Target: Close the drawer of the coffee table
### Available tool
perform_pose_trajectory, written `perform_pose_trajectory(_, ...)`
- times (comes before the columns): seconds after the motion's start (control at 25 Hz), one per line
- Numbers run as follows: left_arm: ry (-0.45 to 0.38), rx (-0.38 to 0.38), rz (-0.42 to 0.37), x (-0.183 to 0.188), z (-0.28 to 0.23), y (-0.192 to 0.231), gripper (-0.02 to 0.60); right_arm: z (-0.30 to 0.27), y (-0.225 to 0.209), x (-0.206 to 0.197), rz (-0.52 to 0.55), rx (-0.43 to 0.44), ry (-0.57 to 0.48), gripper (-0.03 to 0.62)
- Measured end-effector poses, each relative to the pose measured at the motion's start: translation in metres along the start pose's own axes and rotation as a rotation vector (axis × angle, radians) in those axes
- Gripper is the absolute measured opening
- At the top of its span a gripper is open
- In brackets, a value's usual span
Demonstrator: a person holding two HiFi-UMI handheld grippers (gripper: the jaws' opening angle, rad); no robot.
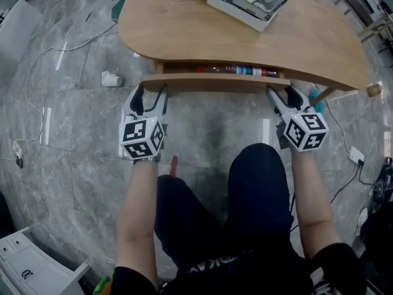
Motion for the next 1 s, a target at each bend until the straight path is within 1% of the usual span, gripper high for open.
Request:
perform_pose_trajectory(0.28, 0.008, 0.029, 0.004, 0.006, -0.022, -0.001, 0.284, -0.014, -0.011, 0.004, -0.081, -0.148, -0.019, 0.238)
perform_pose_trajectory(0.48, 0.002, 0.07, 0.012, 0.008, -0.03, 0.0, 0.284, -0.02, -0.013, 0.006, -0.084, -0.216, -0.023, 0.238)
perform_pose_trajectory(0.6, 0.005, 0.107, 0.019, 0.009, -0.035, 0.001, 0.284, -0.024, -0.014, 0.008, -0.084, -0.261, -0.017, 0.238)
perform_pose_trajectory(0.68, 0.01, 0.141, 0.029, 0.01, -0.038, 0.001, 0.284, -0.027, -0.014, 0.009, -0.113, -0.292, -0.011, 0.238)
perform_pose_trajectory(0.76, 0.012, 0.166, 0.035, 0.011, -0.042, 0.0, 0.281, -0.03, -0.015, 0.008, -0.17, -0.312, -0.003, 0.238)
perform_pose_trajectory(0.88, 0.014, 0.18, 0.022, 0.014, -0.049, -0.003, 0.219, -0.036, -0.016, 0.008, -0.264, -0.327, -0.002, 0.238)
perform_pose_trajectory(1.0, 0.016, 0.178, 0.028, 0.016, -0.056, -0.004, 0.199, -0.042, -0.018, 0.011, -0.279, -0.338, -0.01, 0.238)
Point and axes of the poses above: the fingertips, and each gripper's own axes: z backward along the fingers, y to its left, x out of its top, the point moved 3 cm from there along z, backward along the fingers
